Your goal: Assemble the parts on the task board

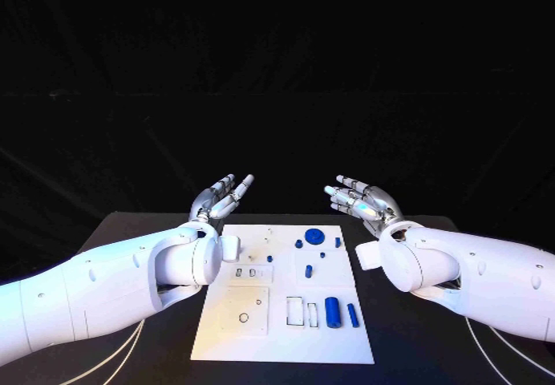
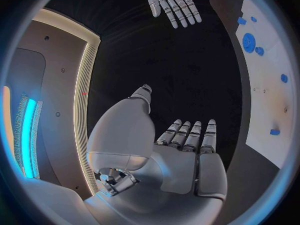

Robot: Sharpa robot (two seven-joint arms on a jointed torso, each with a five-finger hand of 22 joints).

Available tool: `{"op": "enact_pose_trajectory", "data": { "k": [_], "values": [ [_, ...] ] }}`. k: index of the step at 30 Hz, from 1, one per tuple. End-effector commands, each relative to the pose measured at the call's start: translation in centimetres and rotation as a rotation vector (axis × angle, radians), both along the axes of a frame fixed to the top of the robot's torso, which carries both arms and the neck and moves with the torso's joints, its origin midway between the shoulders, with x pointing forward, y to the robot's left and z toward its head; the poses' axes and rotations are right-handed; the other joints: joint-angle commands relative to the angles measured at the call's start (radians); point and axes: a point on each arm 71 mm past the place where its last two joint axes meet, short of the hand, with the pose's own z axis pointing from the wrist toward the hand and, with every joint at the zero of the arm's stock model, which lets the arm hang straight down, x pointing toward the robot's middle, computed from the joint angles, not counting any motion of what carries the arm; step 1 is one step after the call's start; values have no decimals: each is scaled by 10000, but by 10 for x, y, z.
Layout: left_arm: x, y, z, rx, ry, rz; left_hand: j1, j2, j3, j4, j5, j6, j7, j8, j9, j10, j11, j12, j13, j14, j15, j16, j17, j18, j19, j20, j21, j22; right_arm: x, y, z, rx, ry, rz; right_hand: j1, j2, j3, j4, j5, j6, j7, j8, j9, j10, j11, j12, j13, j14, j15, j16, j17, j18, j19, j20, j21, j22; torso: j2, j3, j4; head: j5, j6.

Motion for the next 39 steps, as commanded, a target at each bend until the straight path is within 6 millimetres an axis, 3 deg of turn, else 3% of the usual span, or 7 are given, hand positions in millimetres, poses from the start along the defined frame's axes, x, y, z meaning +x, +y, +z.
{"op": "enact_pose_trajectory", "data": {
  "k": [1,5,7,11,16,25,39],
  "values": [
    [0,-4,0,-358,197,-337,362,5,53,77,67,253,355,75,33,256,84,82,33,290,169,91,40,266,78,142,99,39,-2,9,-1,-245,332,1588,1003,-32,144,-571,88,2054,1469,352,186,2881,-59,412,190,2815,-143,499,178,374,1340,76,656,301,0,0,-1,1,-3],
    [0,-4,0,-358,197,-337,620,106,110,49,52,947,630,192,109,1089,413,207,116,1278,231,265,145,422,475,195,298,140,-2,9,-1,-292,359,1697,1222,-73,259,-835,62,3218,1381,506,246,4363,-205,582,240,4019,-317,660,213,546,2279,70,1075,477,0,0,-1,1,-3],
    [0,13,5,-398,10,-375,797,132,120,16,46,1428,701,280,159,1608,507,283,160,1925,276,388,205,405,811,217,458,219,9,-7,19,-3065,-2309,1935,1307,-96,343,-970,119,3818,1319,555,260,4734,-287,584,236,4405,-421,681,213,649,2965,67,1374,599,180,-50,-28,-146,-17],
    [-1,17,9,-393,-175,-458,1369,197,144,-156,31,3569,997,760,394,4883,989,993,460,5158,425,1131,522,169,3359,188,1569,767,12,-8,25,-4137,-2968,2129,1428,-175,585,-1223,134,5228,1159,685,310,5443,-491,594,228,5222,-669,753,219,888,3751,31,1833,746,250,-58,0,-189,-13],
    [-4,21,16,-381,-407,-478,1861,228,125,-338,29,6339,1042,1403,640,7387,743,1607,586,7064,46,1607,681,215,5164,205,2471,1102,14,-8,32,-5562,-3466,2481,1471,-342,1117,-1523,36,6181,948,628,290,6285,-754,488,211,6140,-940,744,202,929,4392,-166,2161,809,422,-57,39,-240,14],
    [-15,20,32,-554,-677,-682,2195,179,94,-405,35,6974,860,1343,483,8174,537,1445,457,7831,-173,1538,696,419,5746,189,2801,1142,20,-8,47,-7408,-4156,2640,1204,-706,1582,-1625,-149,6752,727,457,300,7055,-998,278,244,7235,-1267,761,284,938,5122,-474,2582,918,816,-104,147,-354,137],
    [-28,13,58,-798,-927,-1234,2355,112,107,-446,38,7144,854,1222,414,8402,498,1276,440,8233,-259,1531,774,521,6029,163,3047,1219,26,9,57,-11544,-5494,2904,1231,-1420,1511,-1643,286,7753,183,628,374,8134,-1600,232,368,10131,-2190,1780,1307,918,7239,-1477,4461,1867,1450,-241,301,-574,270]
  ]
}}
